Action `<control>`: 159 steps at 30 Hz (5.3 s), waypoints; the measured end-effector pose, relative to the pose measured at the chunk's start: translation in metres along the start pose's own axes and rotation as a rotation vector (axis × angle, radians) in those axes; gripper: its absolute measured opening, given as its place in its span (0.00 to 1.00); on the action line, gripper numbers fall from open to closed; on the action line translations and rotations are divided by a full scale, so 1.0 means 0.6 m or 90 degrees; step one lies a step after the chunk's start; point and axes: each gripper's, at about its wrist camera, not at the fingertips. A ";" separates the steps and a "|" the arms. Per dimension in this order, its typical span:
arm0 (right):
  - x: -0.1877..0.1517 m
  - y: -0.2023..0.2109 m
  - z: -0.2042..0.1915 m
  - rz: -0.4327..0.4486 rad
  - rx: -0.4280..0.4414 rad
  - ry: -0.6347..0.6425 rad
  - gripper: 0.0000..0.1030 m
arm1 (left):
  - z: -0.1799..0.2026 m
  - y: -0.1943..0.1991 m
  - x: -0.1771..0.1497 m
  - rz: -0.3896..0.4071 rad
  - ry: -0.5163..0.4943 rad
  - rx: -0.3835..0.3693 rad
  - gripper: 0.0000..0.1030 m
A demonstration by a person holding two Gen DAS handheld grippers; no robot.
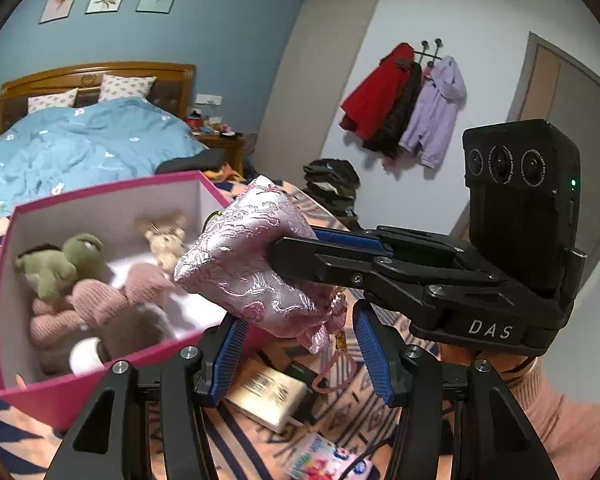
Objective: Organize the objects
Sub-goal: 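Carry the pouch over the magenta box and open both grippers, then move both grippers down to the cream tissue pack on the bedspread, then grasp the cream tissue pack with both grippers and lift it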
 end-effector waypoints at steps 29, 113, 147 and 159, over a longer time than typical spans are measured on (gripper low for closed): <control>0.115 -0.126 0.121 -0.060 -0.052 0.063 0.17 | -0.120 -0.117 0.128 -0.033 0.047 0.068 0.46; -0.235 0.000 0.089 -0.094 -0.137 -0.200 0.42 | -0.066 -0.170 -0.117 -0.190 0.010 -0.015 0.65; -0.207 -0.042 0.113 -0.124 0.019 -0.242 0.48 | -0.063 -0.090 -0.167 -0.167 0.025 0.003 0.65; -0.213 -0.076 0.125 -0.146 0.074 -0.257 0.47 | -0.045 -0.102 -0.160 -0.167 0.052 -0.003 0.52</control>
Point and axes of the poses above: each gripper's, at about its wrist camera, not at the fingertips, and y roughly against the way its jaws point, z to its right, x to its top, and after that the axes turned 11 degrees about x, right-handed
